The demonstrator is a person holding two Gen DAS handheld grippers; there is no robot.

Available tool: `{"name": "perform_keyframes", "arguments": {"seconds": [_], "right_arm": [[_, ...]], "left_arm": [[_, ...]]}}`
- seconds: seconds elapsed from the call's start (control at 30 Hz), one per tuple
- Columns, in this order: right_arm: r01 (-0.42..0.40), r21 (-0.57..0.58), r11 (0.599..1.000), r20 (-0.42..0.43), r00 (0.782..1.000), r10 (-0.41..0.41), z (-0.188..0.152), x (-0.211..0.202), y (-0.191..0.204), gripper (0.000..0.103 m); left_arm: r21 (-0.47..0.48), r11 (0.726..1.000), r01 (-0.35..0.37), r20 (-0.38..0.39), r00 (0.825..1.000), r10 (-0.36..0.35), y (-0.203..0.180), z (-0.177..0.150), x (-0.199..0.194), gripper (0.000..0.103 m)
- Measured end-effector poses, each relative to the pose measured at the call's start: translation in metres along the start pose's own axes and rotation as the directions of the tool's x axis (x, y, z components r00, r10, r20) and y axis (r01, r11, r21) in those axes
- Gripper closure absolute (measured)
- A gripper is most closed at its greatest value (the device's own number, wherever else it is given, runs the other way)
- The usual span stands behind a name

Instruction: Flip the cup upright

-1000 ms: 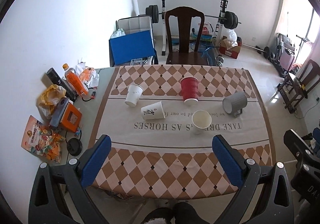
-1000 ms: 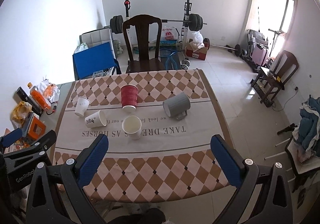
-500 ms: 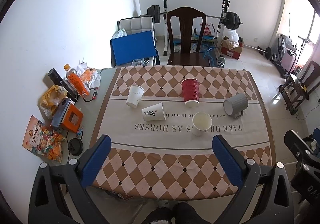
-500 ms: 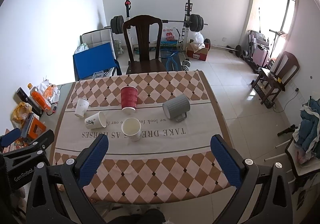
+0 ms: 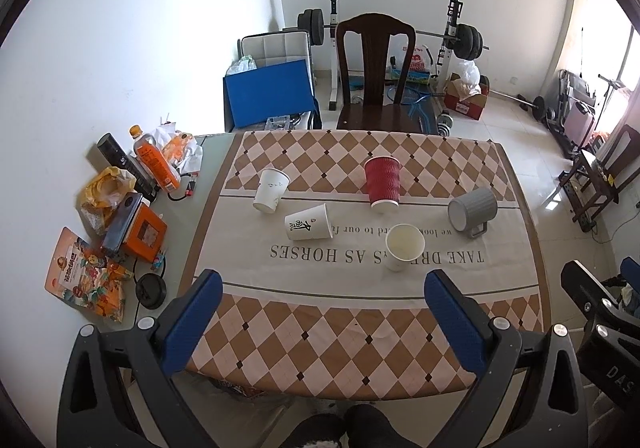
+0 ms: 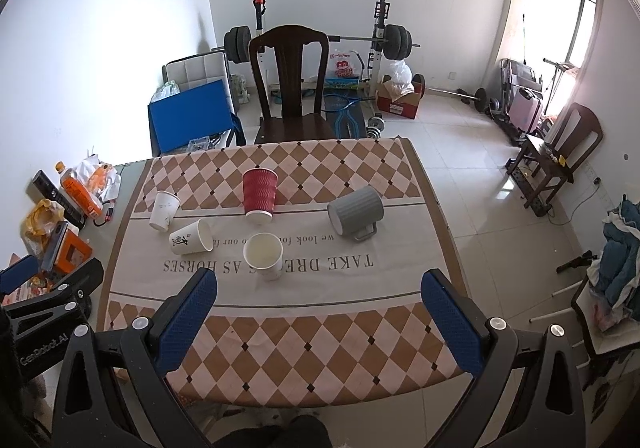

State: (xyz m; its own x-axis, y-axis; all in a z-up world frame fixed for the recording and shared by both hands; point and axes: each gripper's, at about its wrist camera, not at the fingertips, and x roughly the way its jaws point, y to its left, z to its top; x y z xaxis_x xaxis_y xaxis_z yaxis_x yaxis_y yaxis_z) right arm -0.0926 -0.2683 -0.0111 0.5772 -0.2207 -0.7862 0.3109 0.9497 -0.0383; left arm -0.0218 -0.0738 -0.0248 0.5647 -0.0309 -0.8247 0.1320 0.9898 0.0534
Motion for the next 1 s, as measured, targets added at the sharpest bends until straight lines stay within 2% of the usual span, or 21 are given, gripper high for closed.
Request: {"name": "perform_keyframes", "arguments": {"seconds": [1.0], "right_arm": [[-0.018,-0.012,1.000,0.008,1.000,0.018,-0.001,-0.004,0.005,0.000]], "left_arm": [[-0.030,0.999,-0.014,0.003,1.000,0.014,0.000,-0.003,-0.008,0.000]]}}
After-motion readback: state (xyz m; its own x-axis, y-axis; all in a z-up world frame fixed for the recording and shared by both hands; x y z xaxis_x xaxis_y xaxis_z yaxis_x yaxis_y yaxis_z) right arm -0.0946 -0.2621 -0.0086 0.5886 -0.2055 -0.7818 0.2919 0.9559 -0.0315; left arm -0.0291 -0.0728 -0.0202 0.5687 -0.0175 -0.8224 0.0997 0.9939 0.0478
